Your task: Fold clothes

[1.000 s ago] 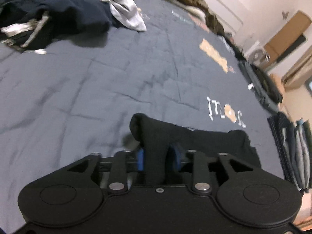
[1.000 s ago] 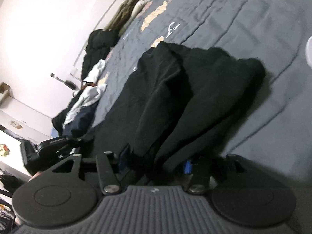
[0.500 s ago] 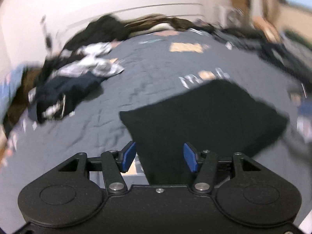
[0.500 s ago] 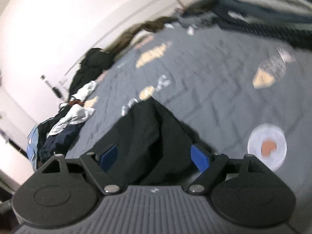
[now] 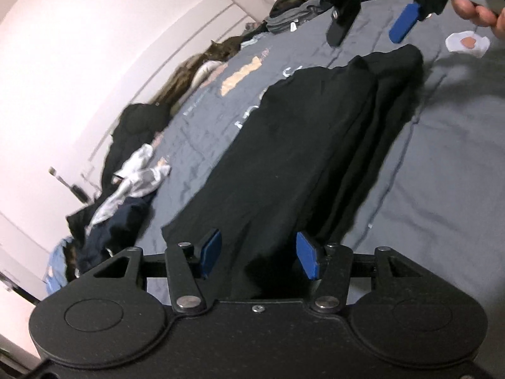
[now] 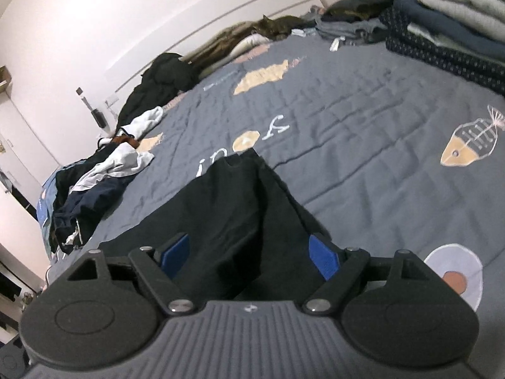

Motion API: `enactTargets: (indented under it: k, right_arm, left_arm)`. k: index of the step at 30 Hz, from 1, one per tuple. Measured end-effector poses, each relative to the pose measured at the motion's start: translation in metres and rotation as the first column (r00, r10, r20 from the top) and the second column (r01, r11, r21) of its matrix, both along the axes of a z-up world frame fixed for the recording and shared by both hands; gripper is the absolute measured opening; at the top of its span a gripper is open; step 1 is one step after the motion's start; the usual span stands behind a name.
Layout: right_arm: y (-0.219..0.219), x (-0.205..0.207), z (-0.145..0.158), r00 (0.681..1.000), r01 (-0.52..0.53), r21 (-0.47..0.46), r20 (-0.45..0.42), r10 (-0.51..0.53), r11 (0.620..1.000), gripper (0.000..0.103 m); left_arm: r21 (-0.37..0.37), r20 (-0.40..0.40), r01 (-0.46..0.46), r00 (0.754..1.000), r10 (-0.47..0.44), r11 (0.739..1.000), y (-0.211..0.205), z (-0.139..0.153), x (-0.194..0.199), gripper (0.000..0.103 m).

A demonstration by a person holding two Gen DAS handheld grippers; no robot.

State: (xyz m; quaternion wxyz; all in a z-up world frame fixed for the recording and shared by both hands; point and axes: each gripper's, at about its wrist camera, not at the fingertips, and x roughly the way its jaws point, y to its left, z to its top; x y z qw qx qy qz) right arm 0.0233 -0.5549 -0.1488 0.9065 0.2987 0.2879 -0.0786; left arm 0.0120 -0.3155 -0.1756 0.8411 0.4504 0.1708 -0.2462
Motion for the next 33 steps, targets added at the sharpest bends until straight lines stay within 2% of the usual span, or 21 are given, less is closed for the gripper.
enactTargets:
  k: [3, 5, 7, 9, 10, 11, 17, 21, 23, 27, 30, 31, 32, 33]
  right_arm:
    - [0.005, 0.008, -0.008, 0.999, -0.018, -0.008, -0.035, 0.017, 1.000, 0.082]
    - [0.006, 0.009, -0.009, 0.999, -0.031, 0.008, -0.022, 0.031, 0.999, 0.082]
    - [0.008, 0.011, -0.011, 0.999, -0.044, 0.023, -0.008, 0.044, 0.999, 0.077]
    - [0.009, 0.013, -0.012, 0.998, -0.057, 0.038, 0.005, 0.057, 0.998, 0.053]
    - [0.010, 0.013, -0.012, 0.998, -0.056, 0.026, 0.003, 0.056, 0.998, 0.024]
    - [0.010, 0.014, -0.012, 0.999, -0.054, 0.015, 0.002, 0.054, 0.998, 0.005]
    - [0.002, 0.007, -0.008, 0.998, 0.000, 0.031, 0.063, -0.002, 1.000, 0.001]
    - [0.003, -0.001, 0.008, 0.989, 0.046, -0.091, 0.141, -0.033, 0.995, 0.000]
    - [-0.002, 0.000, 0.009, 0.992, 0.040, -0.097, 0.125, -0.027, 0.994, 0.000]
    - [-0.010, 0.009, -0.004, 1.000, 0.000, -0.005, 0.008, 0.000, 1.000, 0.002]
    - [-0.006, 0.011, -0.005, 0.999, -0.042, 0.030, -0.015, 0.043, 0.999, 0.007]
    - [-0.003, 0.012, -0.005, 0.998, -0.055, 0.024, -0.019, 0.056, 0.998, 0.015]
    - [0.001, 0.013, -0.007, 0.998, -0.060, 0.004, -0.030, 0.060, 0.998, 0.030]
    - [0.005, 0.012, -0.008, 0.998, -0.064, -0.005, -0.031, 0.063, 0.998, 0.037]
  left_arm:
    - [0.064, 0.001, 0.028, 1.000, -0.028, 0.998, -0.003, -0.015, -0.001, 0.052]
    - [0.110, 0.023, 0.034, 0.999, -0.037, 0.993, -0.002, -0.025, 0.000, 0.052]
    - [0.126, 0.047, 0.047, 0.997, -0.054, 0.991, -0.001, -0.029, -0.002, 0.049]
    - [0.134, 0.046, 0.052, 0.997, -0.058, 0.990, -0.001, -0.030, -0.002, 0.033]
    - [0.135, 0.038, 0.052, 0.998, -0.057, 0.990, -0.001, -0.029, -0.002, 0.022]
    - [0.136, 0.031, 0.053, 0.998, -0.057, 0.989, -0.001, -0.028, -0.002, 0.019]
    - [0.152, 0.056, 0.043, 0.997, -0.052, 0.987, 0.008, -0.014, -0.004, 0.016]
    - [0.214, 0.064, 0.028, 0.997, -0.043, 0.977, 0.015, -0.021, -0.005, 0.020]
    - [0.231, 0.059, 0.031, 0.997, -0.046, 0.972, 0.016, -0.025, -0.005, 0.021]
    - [0.205, 0.074, 0.035, 0.996, -0.051, 0.978, 0.013, -0.021, -0.009, 0.022]
    - [0.211, 0.086, 0.032, 0.995, -0.051, 0.977, 0.013, -0.025, -0.008, 0.032]
    - [0.214, 0.086, 0.032, 0.995, -0.052, 0.976, 0.013, -0.027, -0.008, 0.032]
    - [0.216, 0.085, 0.034, 0.995, -0.053, 0.976, 0.012, -0.028, -0.008, 0.032]
    - [0.216, 0.086, 0.037, 0.995, -0.057, 0.976, 0.012, -0.029, -0.009, 0.032]
